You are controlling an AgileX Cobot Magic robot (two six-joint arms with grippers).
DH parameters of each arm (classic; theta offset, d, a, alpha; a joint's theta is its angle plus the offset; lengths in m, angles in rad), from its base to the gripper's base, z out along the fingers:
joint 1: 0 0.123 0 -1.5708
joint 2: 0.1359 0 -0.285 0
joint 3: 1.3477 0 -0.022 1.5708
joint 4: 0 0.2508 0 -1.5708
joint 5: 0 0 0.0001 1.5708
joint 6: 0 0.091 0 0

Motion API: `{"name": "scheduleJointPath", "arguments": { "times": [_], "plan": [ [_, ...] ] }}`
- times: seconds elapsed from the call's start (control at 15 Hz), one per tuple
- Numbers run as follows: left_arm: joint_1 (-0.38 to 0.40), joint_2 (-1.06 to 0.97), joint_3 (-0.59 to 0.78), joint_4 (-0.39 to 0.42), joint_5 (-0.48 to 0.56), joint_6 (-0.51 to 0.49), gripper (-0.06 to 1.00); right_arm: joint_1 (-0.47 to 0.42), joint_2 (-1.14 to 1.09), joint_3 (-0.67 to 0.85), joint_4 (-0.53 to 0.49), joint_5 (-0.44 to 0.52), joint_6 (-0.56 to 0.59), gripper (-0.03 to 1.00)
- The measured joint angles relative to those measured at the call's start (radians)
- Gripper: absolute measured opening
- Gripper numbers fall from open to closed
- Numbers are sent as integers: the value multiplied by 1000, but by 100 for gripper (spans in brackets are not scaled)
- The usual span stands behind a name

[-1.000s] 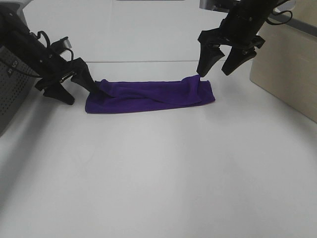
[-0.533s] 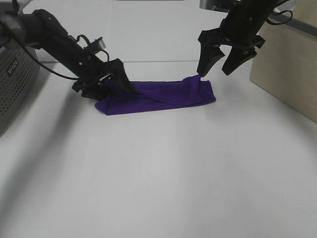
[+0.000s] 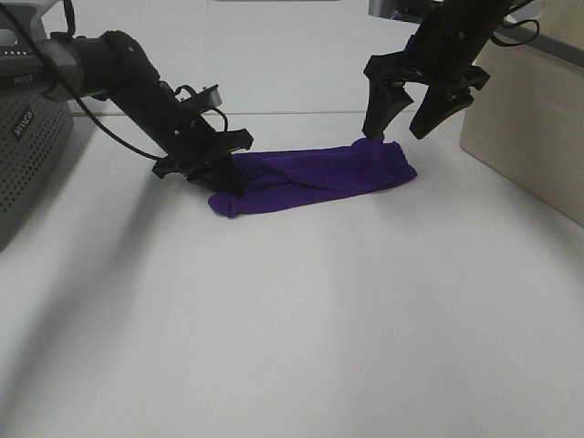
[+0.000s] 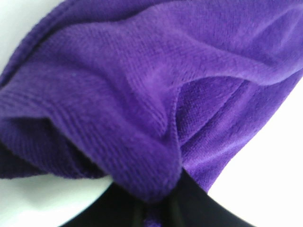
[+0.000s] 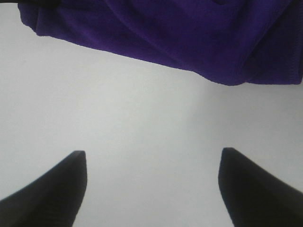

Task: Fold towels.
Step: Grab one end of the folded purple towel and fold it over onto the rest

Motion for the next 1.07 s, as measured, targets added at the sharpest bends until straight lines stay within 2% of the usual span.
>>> {"name": "scheduleJointPath", "arguments": {
  "times": [0.07,0.13,0.2,0.33,0.4,0.53,0.6,0.73,0.93,1.0,1.07],
  "plan": [
    [9,-4,-52,126,77,1,4,0,-12,0,-1,0,17,76],
    [28,-10,-77,183,115,1,4,0,-26,0,-2,1,18,76],
    [57,-19,-102,230,133,1,4,0,-44,0,-9,1,19,76],
    [101,-57,-126,250,133,2,4,0,-73,0,-20,1,19,76],
    [112,-93,-132,245,134,16,4,0,-93,0,-22,2,19,76],
    [82,-132,-137,157,134,64,4,0,-133,0,-24,2,22,76],
    [47,-134,-137,122,134,79,4,0,-151,0,-26,3,24,76],
    [-45,-125,-137,103,125,86,4,0,-177,0,-26,3,26,76],
    [-148,-85,-137,95,22,29,7,0,-216,0,-27,4,27,76],
    [-160,-74,-137,87,-4,20,19,0,-221,0,-27,4,27,76],
    [-168,-71,-137,58,-24,17,39,0,-228,0,-27,4,27,76]
  ]
}}
